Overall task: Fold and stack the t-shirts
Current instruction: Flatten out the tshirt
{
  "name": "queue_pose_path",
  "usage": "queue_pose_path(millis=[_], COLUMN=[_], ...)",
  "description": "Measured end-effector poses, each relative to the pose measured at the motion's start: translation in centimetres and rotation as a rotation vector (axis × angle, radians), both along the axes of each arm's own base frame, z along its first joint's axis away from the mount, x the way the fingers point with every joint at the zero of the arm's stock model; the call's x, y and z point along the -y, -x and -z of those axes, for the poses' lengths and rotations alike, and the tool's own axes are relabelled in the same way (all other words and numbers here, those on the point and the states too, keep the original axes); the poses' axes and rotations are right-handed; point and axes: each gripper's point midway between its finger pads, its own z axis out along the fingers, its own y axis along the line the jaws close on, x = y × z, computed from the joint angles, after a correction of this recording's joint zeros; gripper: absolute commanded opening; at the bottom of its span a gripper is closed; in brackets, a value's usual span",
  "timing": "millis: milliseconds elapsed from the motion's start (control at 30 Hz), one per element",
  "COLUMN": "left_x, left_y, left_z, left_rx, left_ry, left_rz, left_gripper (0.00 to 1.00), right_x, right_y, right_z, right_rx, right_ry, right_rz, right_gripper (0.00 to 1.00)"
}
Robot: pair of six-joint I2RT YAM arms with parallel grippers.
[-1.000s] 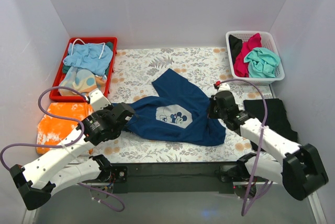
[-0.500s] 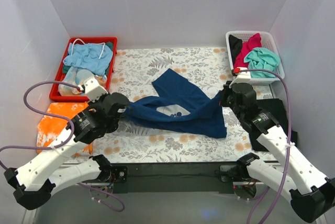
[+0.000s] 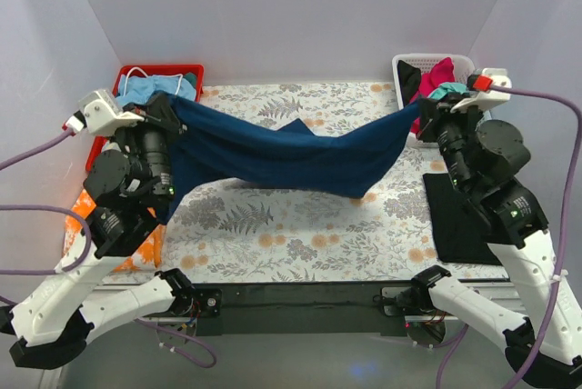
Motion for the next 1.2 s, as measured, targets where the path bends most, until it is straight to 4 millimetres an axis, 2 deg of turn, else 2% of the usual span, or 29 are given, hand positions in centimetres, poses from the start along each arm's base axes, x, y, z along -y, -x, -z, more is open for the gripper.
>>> queue_pose_path(millis=[100, 200, 267, 300, 367, 433, 500, 633, 733, 833, 967, 1067, 1200], left_x=[1.5, 3.7, 5.3, 5.9, 6.0, 4.8, 2.9, 0.4, -1.2, -2.1, -0.9, -0.4, -1.1], left_y=[-1.4, -3.5, -5.4, -6.6, -10.3, -13.4, -16.5, -20.7, -22.7, -22.7, -20.6, -17.7, -12.0], left_z=[-3.3, -4.4, -4.5, -4.0, -2.4, -0.3, 2.9, 6.9, 7.5, 7.4, 4.7, 1.6, -4.0], left_rx=[0.067, 0.075, 0.069, 0.056, -0.001, -0.062, -0.149, -0.275, -0.308, -0.315, -0.267, -0.201, -0.059], left_ry=[-0.018, -0.053, -0.071, -0.086, -0.097, -0.102, -0.097, -0.059, -0.014, 0.01, 0.016, 0.015, 0.009], left_rz=[-0.004, -0.005, 0.012, 0.019, 0.026, 0.009, -0.008, 0.013, 0.042, 0.063, 0.142, 0.185, 0.196], left_gripper=[0.0, 0.0, 0.0, 0.0, 0.0, 0.0, 0.0, 0.0, 0.0, 0.0, 0.0, 0.0, 0.0], right_x=[0.1, -0.2, -0.8, -1.1, -1.9, -2.7, -3.3, -3.7, -3.3, -2.3, -0.3, 1.7, 4.0], right_y=[-0.2, -1.2, -2.5, -3.1, -4.8, -6.5, -8.3, -10.1, -9.7, -7.6, -3.0, 1.2, 6.2], right_z=[-5.1, -8.5, -10.4, -11.0, -12.3, -12.6, -12.4, -12.7, -13.8, -15.7, -19.1, -21.7, -24.1], right_rx=[0.112, 0.176, 0.211, 0.22, 0.241, 0.24, 0.228, 0.225, 0.252, 0.303, 0.401, 0.491, 0.592], right_ry=[-0.006, 0.009, 0.031, 0.039, 0.069, 0.099, 0.138, 0.183, 0.196, 0.19, 0.154, 0.119, 0.082], right_rz=[0.002, 0.007, 0.011, 0.013, 0.018, 0.022, 0.028, 0.037, 0.036, 0.036, 0.028, 0.026, 0.025], right_gripper=[0.01, 0.01, 0.01, 0.01, 0.01, 0.01, 0.01, 0.01, 0.01, 0.01, 0.01, 0.01, 0.01])
